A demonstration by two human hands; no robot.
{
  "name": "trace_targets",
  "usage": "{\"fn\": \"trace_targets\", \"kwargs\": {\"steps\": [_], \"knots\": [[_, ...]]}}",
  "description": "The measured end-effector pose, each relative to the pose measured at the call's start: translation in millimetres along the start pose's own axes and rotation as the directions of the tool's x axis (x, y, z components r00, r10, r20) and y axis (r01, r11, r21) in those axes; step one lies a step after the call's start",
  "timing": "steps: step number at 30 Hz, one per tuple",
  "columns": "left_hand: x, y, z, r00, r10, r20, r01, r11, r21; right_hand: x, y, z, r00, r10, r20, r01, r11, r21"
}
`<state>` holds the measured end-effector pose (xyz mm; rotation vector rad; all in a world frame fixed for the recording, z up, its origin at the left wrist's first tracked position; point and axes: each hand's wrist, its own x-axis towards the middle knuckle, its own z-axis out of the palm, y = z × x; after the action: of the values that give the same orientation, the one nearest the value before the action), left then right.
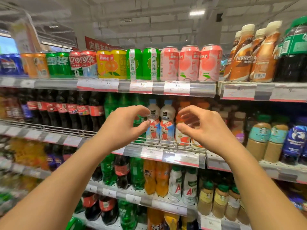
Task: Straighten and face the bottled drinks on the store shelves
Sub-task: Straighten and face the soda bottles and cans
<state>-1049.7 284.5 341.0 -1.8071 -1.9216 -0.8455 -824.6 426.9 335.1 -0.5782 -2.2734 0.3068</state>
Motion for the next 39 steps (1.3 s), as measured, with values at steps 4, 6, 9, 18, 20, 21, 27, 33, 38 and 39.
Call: {"fn": "trace_targets", "kwargs": {"steps": [4,6,9,18,20,21,27,33,38,39], "knots": [[-32,-24,3,0.989,-0.089,0.115,0.089,0.996,0.006,-16,-4,33,0.998,0.023,0.053,-0.027,0.997,0.068],[-47,-37,2,0.98,-0.13,0.151,0.135,0.991,-0.02,-23,-7,49,0.994,0.036,0.104,-0.046,0.995,0.094],[-67,-54,-1,0.965,-0.18,0.194,0.192,0.98,-0.048,-30,-17,68,0.983,0.034,0.183,-0.054,0.993,0.107],[-145,-120,-10,0.876,-0.242,0.418,0.319,0.94,-0.124,-45,-67,128,0.881,0.112,0.46,-0.129,0.992,0.006],[-166,-138,-10,0.859,-0.248,0.448,0.333,0.935,-0.121,-53,-82,150,0.833,0.152,0.532,-0.154,0.987,-0.042],[-177,-148,-11,0.849,-0.245,0.468,0.337,0.933,-0.122,-58,-90,161,0.812,0.175,0.556,-0.162,0.984,-0.074],[-227,-219,-26,0.792,-0.172,0.586,0.3,0.945,-0.128,-84,-145,228,0.758,0.323,0.566,-0.264,0.946,-0.187],[-261,-271,-51,0.712,-0.071,0.699,0.233,0.962,-0.14,-95,-207,284,0.721,0.438,0.538,-0.395,0.897,-0.201],[-274,-295,-71,0.702,-0.034,0.711,0.239,0.952,-0.19,-94,-240,307,0.699,0.488,0.523,-0.446,0.869,-0.214],[-275,-299,-73,0.705,-0.031,0.708,0.241,0.95,-0.198,-91,-244,309,0.697,0.501,0.513,-0.458,0.862,-0.219]]}}
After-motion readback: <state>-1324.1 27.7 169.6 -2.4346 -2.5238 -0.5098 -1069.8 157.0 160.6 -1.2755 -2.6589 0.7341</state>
